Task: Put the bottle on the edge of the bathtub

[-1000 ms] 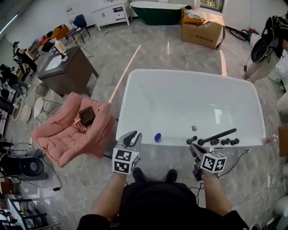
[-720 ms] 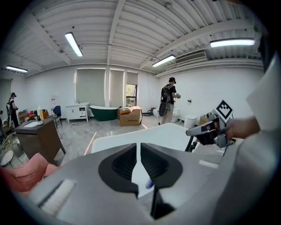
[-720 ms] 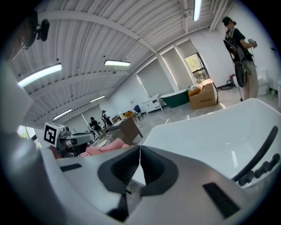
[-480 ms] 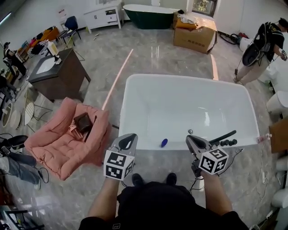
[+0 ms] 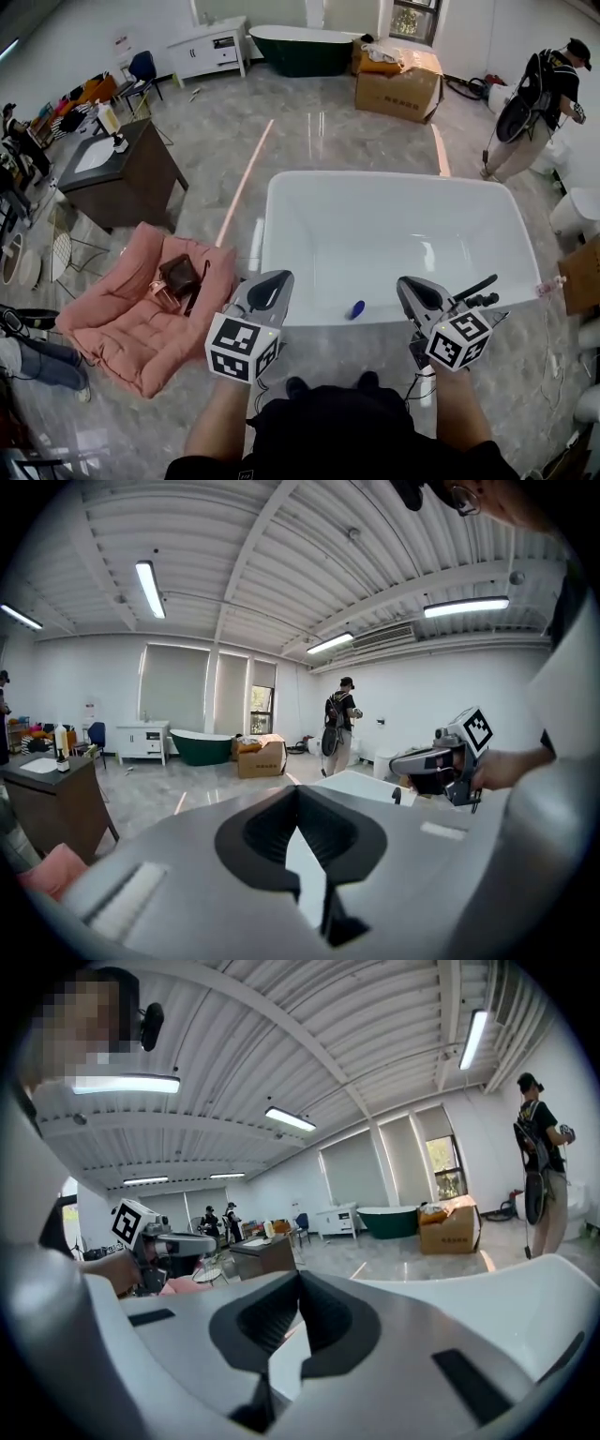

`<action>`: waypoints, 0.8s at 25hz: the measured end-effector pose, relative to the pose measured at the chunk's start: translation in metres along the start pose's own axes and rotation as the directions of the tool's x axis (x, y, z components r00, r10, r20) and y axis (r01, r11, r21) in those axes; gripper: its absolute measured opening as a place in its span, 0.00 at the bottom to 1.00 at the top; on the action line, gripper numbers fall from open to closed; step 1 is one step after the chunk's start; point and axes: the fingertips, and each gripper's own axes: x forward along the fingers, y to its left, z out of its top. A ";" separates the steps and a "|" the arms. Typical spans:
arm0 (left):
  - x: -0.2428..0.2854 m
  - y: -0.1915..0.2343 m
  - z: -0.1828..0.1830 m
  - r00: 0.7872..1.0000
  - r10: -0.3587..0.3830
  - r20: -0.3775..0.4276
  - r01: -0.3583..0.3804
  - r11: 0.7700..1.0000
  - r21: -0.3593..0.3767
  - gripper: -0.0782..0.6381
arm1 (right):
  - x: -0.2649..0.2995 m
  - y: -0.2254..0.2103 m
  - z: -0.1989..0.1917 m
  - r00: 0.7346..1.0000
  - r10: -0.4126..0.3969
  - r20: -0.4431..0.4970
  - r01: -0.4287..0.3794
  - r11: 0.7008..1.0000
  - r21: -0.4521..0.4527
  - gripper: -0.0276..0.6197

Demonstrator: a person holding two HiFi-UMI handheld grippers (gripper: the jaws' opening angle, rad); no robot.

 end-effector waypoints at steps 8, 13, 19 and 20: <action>-0.004 0.015 0.018 0.992 0.100 0.080 -0.097 0.994 -0.047 0.12 | -0.010 0.013 0.047 0.989 0.073 0.128 -0.059 0.992 -0.111 0.06; 0.004 0.006 0.015 0.985 0.148 0.090 -0.142 0.987 -0.071 0.12 | -0.018 0.009 0.041 0.987 0.103 0.125 -0.089 0.990 -0.111 0.06; 0.013 -0.011 0.003 0.987 0.152 0.053 -0.149 0.987 -0.062 0.12 | -0.025 -0.007 0.029 0.987 0.096 0.126 -0.087 0.993 -0.078 0.06; 0.014 -0.012 0.002 0.987 0.154 0.049 -0.151 0.987 -0.063 0.12 | -0.026 -0.008 0.028 0.987 0.100 0.127 -0.090 0.993 -0.079 0.06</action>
